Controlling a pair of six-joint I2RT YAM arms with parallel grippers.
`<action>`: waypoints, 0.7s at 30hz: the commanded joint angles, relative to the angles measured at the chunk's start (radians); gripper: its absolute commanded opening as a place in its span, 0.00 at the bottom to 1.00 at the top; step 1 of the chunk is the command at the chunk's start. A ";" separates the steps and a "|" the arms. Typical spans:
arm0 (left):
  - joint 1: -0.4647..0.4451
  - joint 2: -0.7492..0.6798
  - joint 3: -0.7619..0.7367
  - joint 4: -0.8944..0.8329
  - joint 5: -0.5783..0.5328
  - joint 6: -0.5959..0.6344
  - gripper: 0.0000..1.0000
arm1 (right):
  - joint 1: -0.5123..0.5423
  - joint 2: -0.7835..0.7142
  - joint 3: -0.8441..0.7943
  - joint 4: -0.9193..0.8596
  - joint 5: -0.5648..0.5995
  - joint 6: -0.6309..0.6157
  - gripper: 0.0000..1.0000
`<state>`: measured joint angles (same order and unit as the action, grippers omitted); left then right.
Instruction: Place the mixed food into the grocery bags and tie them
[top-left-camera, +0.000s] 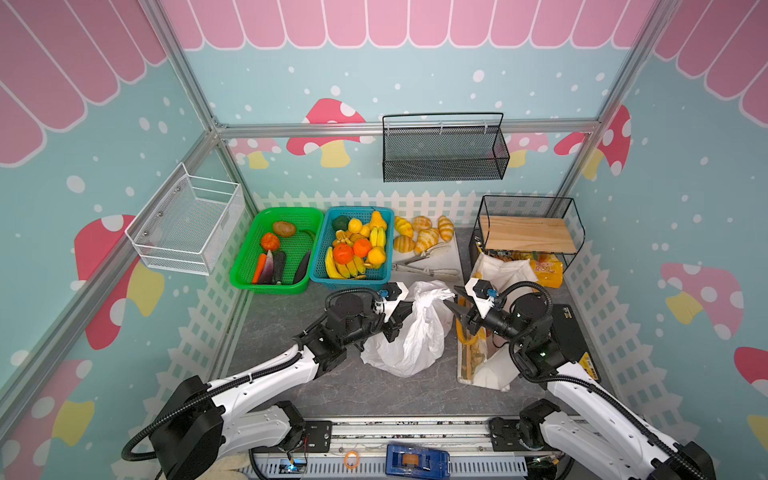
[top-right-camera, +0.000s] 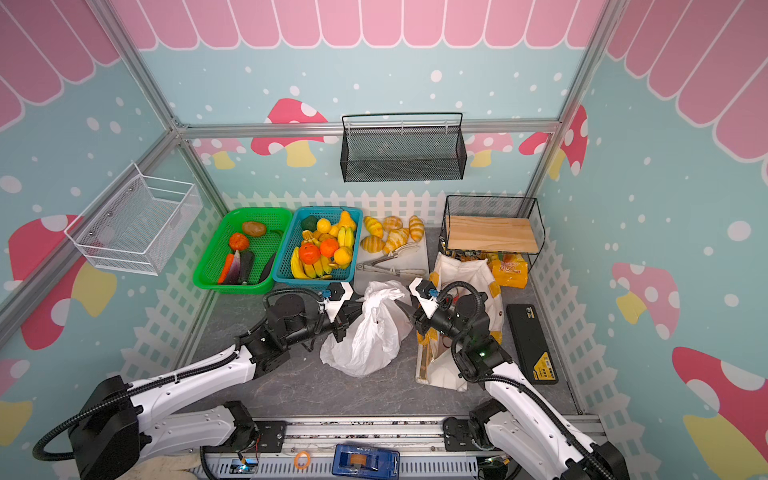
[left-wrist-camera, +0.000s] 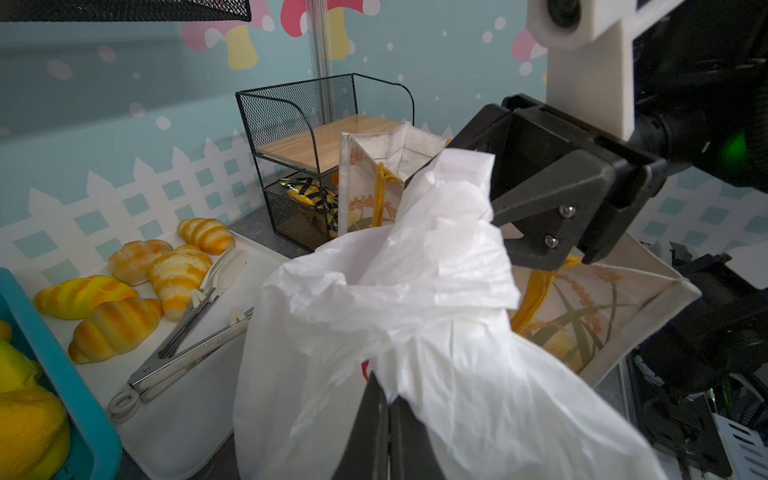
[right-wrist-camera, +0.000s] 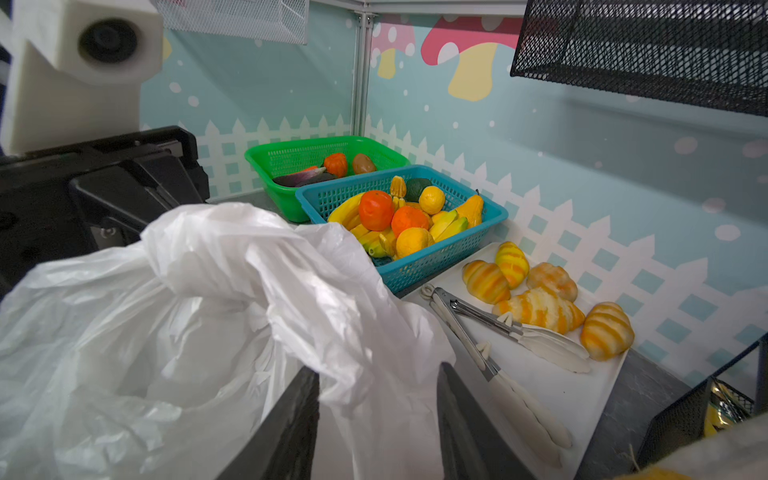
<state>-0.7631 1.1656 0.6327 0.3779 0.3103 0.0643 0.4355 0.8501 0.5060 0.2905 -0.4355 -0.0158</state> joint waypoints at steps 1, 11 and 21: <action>0.002 -0.009 -0.002 0.017 0.006 -0.006 0.00 | -0.005 -0.020 0.024 -0.058 -0.006 -0.038 0.49; 0.002 -0.011 0.001 0.008 0.010 -0.001 0.00 | -0.001 -0.047 0.054 -0.066 -0.058 -0.042 0.48; 0.002 -0.009 0.002 0.006 0.015 -0.001 0.00 | -0.001 -0.035 0.070 -0.074 -0.088 -0.065 0.30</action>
<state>-0.7631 1.1656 0.6327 0.3779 0.3107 0.0628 0.4358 0.8101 0.5404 0.2256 -0.5041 -0.0563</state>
